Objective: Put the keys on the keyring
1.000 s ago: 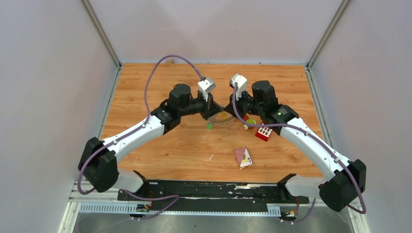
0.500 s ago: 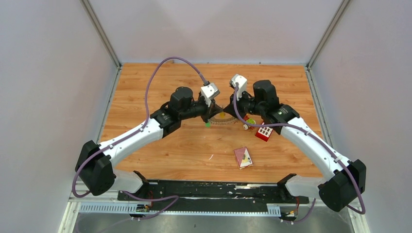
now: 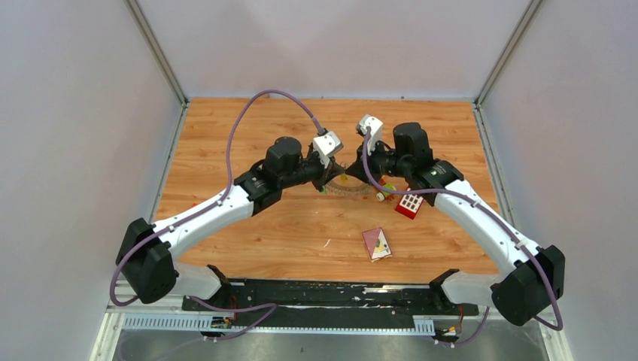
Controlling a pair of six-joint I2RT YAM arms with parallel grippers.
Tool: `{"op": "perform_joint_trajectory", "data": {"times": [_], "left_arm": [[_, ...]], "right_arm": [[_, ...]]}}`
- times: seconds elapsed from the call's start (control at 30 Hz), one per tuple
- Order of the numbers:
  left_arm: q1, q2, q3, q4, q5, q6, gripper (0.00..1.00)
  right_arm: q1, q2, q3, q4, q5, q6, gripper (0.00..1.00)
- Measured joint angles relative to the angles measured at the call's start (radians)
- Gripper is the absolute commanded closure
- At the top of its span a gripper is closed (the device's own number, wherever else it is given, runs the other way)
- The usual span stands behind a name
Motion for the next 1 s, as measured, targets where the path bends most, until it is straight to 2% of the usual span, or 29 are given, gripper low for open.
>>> {"op": "perform_joint_trajectory", "data": {"times": [0.57, 1.0], "left_arm": [[-0.023, -0.021, -0.043, 0.026, -0.074, 0.096, 1.0], [-0.045, -0.041, -0.08, 0.074, -0.113, 0.162, 1.0]], "right_arm": [[-0.05, 0.111, 0.103, -0.089, -0.125, 0.062, 1.0], [-0.096, 0.146, 0.123, -0.105, -0.242, 0.145, 1.0]]}}
